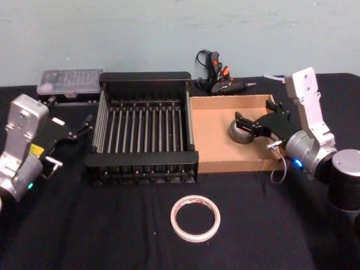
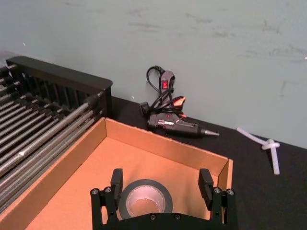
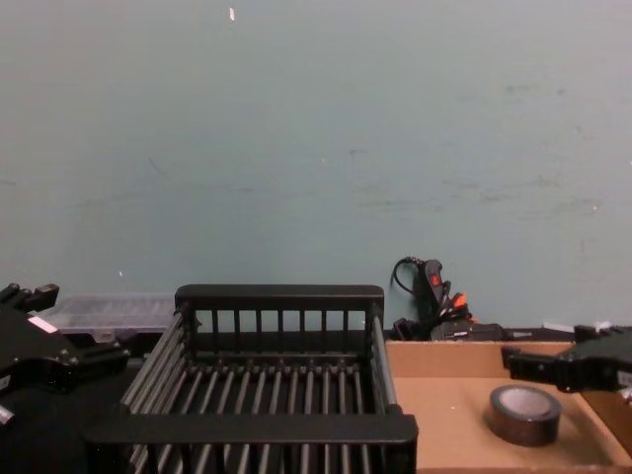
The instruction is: Pick up the white tape and place it into the black box , Pick up the silver tape and place it into the brown box.
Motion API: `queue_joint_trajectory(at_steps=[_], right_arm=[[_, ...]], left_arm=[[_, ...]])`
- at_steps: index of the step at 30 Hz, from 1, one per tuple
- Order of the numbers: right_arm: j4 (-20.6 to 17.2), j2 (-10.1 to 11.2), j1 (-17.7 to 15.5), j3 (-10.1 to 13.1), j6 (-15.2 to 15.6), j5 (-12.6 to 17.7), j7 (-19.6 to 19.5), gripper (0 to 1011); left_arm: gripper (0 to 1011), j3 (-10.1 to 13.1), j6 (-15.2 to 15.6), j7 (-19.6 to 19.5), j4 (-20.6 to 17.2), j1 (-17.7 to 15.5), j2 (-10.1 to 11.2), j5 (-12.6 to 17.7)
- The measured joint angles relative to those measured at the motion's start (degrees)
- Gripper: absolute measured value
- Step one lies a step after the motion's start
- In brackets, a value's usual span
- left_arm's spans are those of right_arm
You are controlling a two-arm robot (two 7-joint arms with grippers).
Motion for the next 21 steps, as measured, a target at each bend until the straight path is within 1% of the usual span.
queue_joint_trajectory(at_steps=[4, 10, 11, 13, 14, 17, 21], right_arm=[[-1.7, 0.4, -0.9, 0.6, -0.1, 0.1, 0.5, 1002], [-6.3, 1.7, -3.5, 1.6, 0.4, 1.2, 2.0, 1002], [-7.7, 2.1, -4.4, 1.8, 0.5, 1.6, 2.5, 1002], [-9.1, 2.7, -5.3, 2.0, 0.7, 2.1, 3.0, 1002], [-10.6, 3.3, -6.3, 2.2, 0.8, 2.7, 3.5, 1002], [-12.7, 4.2, -7.8, 2.4, 0.8, 3.5, 4.4, 1002], [-16.9, 6.4, -11.0, 2.4, 0.9, 5.0, 6.4, 1002]], left_arm=[[1001, 0.0, 0.0, 0.0, 0.0, 0.0, 0.0, 0.0], [1001, 0.0, 0.0, 0.0, 0.0, 0.0, 0.0, 0.0], [1001, 0.0, 0.0, 0.0, 0.0, 0.0, 0.0, 0.0], [1001, 0.0, 0.0, 0.0, 0.0, 0.0, 0.0, 0.0], [1001, 0.0, 0.0, 0.0, 0.0, 0.0, 0.0, 0.0], [1001, 0.0, 0.0, 0.0, 0.0, 0.0, 0.0, 0.0], [1001, 0.0, 0.0, 0.0, 0.0, 0.0, 0.0, 0.0]])
